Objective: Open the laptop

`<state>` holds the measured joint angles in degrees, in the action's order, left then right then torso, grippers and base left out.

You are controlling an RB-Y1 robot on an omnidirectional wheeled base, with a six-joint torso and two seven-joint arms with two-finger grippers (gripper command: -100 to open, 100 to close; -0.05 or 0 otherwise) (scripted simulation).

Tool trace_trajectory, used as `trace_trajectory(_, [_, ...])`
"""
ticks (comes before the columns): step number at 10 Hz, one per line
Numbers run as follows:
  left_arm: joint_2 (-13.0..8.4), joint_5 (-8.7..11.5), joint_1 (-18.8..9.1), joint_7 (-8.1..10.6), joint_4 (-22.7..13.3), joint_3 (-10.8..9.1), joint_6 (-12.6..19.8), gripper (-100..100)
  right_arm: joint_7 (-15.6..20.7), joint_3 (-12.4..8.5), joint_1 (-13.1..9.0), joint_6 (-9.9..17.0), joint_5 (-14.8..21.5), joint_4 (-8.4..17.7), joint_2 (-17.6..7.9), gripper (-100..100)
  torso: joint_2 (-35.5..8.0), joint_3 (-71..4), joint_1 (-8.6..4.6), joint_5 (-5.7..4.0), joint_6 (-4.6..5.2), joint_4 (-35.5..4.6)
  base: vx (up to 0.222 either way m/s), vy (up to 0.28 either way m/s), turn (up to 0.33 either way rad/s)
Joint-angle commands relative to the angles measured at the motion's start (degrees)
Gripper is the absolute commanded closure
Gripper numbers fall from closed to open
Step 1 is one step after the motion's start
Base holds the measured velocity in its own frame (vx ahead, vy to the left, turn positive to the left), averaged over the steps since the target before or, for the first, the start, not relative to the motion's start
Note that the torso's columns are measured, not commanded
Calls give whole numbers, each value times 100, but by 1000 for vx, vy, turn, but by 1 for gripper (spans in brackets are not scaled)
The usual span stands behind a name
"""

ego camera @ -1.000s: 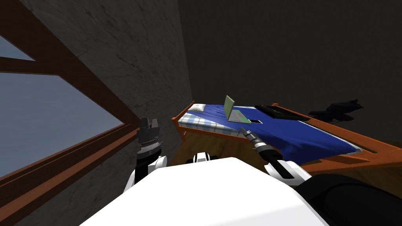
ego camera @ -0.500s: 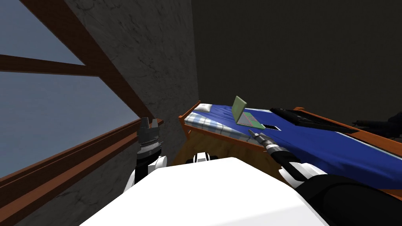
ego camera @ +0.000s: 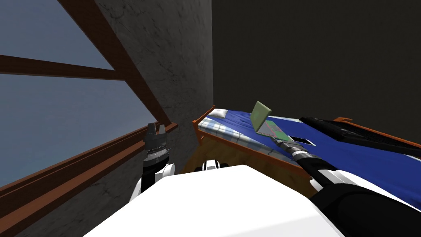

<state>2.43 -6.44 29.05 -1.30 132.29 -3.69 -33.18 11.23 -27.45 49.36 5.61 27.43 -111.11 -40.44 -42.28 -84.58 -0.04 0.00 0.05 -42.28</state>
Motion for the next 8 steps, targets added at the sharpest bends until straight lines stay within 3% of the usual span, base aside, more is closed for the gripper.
trace_trajectory(1, [0,0,-1,0,0,0,0,0,140,-284,147,298,217,272,-359,-100,-2,2,-2,-2,-5,-1,29,31,284])
trace_trajectory(4, [0,0,0,0,0,0,0,0,309,-651,359,712,465,581,-870,-100,3,-2,7,2,-3,1,38,37,267])
trace_trajectory(5, [0,0,0,0,0,0,0,0,309,-651,359,712,465,581,-870,-100,1,1,8,0,-4,0,30,27,76])
trace_trajectory(8, [0,0,-1,0,0,0,0,0,453,-965,541,1065,678,840,-1296,-100,-2,2,3,0,-7,-1,26,25,191])
